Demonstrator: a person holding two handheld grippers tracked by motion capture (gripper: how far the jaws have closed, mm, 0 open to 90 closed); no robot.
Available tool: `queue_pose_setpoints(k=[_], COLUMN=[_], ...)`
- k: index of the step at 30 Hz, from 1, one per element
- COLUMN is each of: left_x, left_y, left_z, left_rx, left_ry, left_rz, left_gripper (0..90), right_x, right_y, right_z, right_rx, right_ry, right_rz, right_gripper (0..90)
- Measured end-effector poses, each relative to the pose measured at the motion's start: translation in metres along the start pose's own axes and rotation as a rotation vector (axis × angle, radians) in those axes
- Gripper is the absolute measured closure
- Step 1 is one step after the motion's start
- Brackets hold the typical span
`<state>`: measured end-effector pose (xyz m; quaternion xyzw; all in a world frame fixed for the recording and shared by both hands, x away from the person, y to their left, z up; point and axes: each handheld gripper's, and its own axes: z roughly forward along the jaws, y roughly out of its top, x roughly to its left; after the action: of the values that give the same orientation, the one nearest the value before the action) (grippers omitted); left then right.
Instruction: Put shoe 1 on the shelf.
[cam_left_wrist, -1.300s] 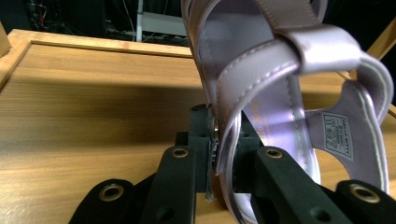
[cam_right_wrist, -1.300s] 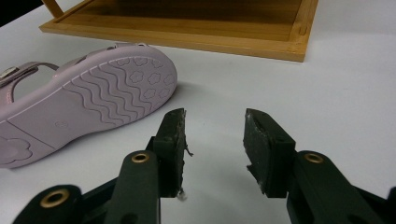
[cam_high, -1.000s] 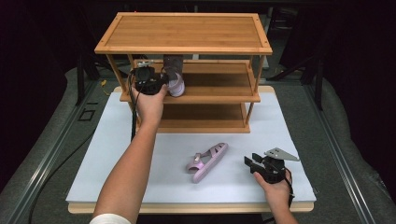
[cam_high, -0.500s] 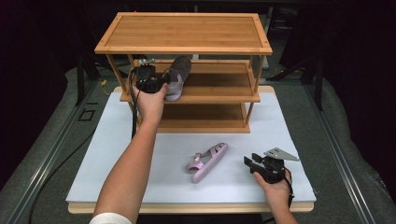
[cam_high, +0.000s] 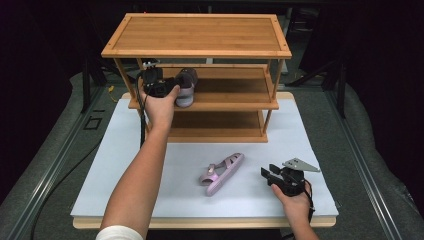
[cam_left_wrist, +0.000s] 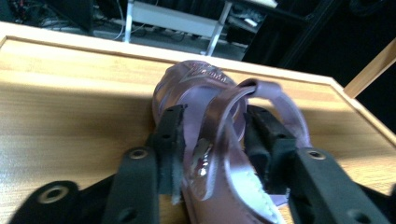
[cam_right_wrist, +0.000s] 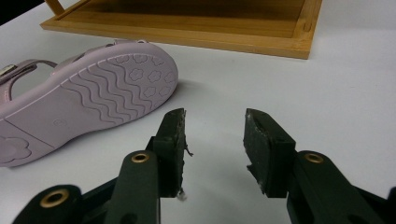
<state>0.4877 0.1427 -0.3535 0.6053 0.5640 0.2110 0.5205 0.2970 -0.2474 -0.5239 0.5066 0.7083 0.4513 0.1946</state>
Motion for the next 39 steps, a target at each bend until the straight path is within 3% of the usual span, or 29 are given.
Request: queue_pose_setpoints(k=[3,5,13,17,21,25,29,30,32,33,34,35,39], left_x=[0.001,-0.001,-0.005,-0.006,-0.002,0.007,0.02,0.024,0.031,0.034,0.037,0.04,0.053], left_y=[0.0,-0.001,-0.005,-0.007,-0.015,-0.031,-0.058,-0.067,-0.084,-0.091,-0.099,-0.106,-0.133], left_z=[-0.004,-0.006,-0.024,-0.044,-0.066,-0.087,-0.1,-0.103,-0.106,-0.107,-0.109,-0.111,-0.118], left_rx=[0.019,0.022,-0.019,-0.055,-0.067,-0.066,-0.03,-0.031,-0.017,-0.008,-0.015,-0.02,0.025], left_ry=[-0.01,-0.011,-0.036,-0.029,-0.061,-0.073,-0.05,-0.055,-0.071,-0.067,-0.072,-0.084,-0.092], left_rz=[0.037,0.038,0.071,0.113,0.138,0.156,0.224,0.215,0.206,0.209,0.209,0.208,0.211], left_gripper=[53.3,50.6,45.6,45.1,45.0,46.1,46.6,47.3,48.9,48.9,48.9,48.9,48.7], right_x=[0.001,0.001,0.001,0.002,0.004,0.009,0.017,0.02,0.028,0.033,0.033,0.039,0.05], right_y=[0.0,0.0,0.0,0.0,0.0,0.001,0.005,0.007,0.014,0.02,0.02,0.023,0.031], right_z=[0.0,0.0,0.001,0.001,0.001,0.001,0.003,0.003,0.001,0.001,0.001,0.0,0.001], right_rx=[-0.002,-0.002,0.0,0.0,-0.001,0.003,0.015,0.018,0.007,0.007,0.007,0.01,-0.004], right_ry=[0.001,0.002,0.001,-0.001,-0.001,-0.011,-0.02,-0.026,-0.003,0.025,0.025,-0.012,-0.003], right_rz=[0.003,0.001,-0.003,-0.006,-0.014,-0.037,-0.066,-0.081,-0.095,-0.125,-0.125,-0.142,-0.176], right_gripper=[58.5,58.5,58.3,58.1,57.8,56.5,53.7,53.2,52.7,52.4,52.4,51.9,48.0])
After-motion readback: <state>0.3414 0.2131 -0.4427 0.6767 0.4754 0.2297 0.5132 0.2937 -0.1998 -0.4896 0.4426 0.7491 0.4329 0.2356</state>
